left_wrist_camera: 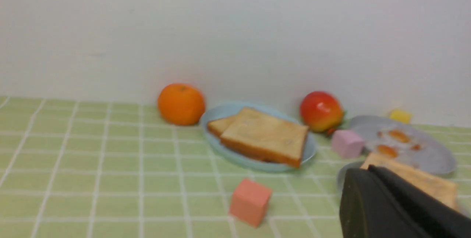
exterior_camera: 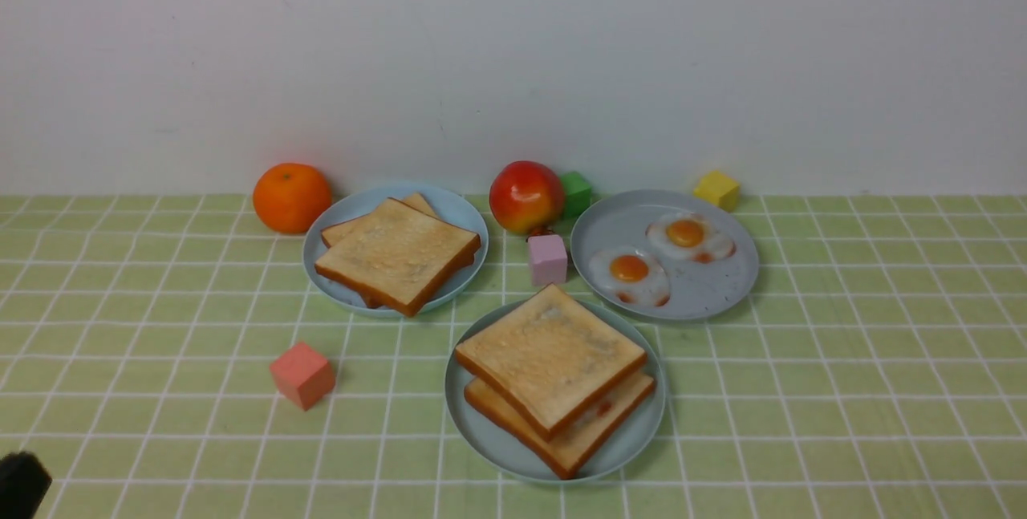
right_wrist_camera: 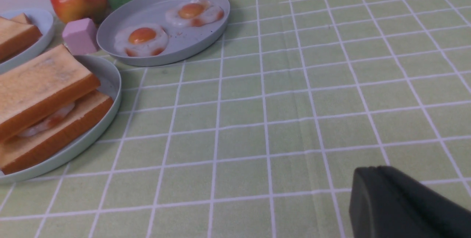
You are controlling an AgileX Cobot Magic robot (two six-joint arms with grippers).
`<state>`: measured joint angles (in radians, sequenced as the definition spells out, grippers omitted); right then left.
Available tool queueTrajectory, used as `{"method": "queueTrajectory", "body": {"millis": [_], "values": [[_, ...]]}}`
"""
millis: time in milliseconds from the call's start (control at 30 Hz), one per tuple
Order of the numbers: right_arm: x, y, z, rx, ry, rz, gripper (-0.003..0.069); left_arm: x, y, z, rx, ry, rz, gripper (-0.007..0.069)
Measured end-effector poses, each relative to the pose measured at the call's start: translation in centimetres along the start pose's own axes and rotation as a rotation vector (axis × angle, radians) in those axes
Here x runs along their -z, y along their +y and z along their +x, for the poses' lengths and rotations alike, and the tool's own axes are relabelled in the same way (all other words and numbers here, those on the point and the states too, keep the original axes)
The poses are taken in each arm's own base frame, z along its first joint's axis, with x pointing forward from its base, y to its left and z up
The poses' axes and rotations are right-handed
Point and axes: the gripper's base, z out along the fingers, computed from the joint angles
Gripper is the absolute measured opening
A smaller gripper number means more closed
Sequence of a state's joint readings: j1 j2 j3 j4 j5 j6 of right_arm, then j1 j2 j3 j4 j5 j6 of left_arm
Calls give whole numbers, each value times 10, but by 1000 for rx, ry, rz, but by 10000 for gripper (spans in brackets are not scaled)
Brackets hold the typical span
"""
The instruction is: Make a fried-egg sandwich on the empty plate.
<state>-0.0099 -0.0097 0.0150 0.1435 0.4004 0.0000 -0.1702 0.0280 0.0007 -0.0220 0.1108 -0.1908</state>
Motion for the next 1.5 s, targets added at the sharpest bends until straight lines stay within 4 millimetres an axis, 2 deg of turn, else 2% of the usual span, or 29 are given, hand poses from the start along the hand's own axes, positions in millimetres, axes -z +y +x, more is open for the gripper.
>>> {"method": "queueTrajectory", "body": {"millis": [100, 200, 1500], "values": [[0, 0, 0, 0, 0, 0, 7, 3, 9, 23, 12, 168, -113, -13], [0, 0, 0, 0, 0, 0, 10, 5, 12, 31, 18, 242, -149, -13], [0, 0, 0, 0, 0, 0, 32, 5, 12, 31, 22, 242, -148, -11]]}}
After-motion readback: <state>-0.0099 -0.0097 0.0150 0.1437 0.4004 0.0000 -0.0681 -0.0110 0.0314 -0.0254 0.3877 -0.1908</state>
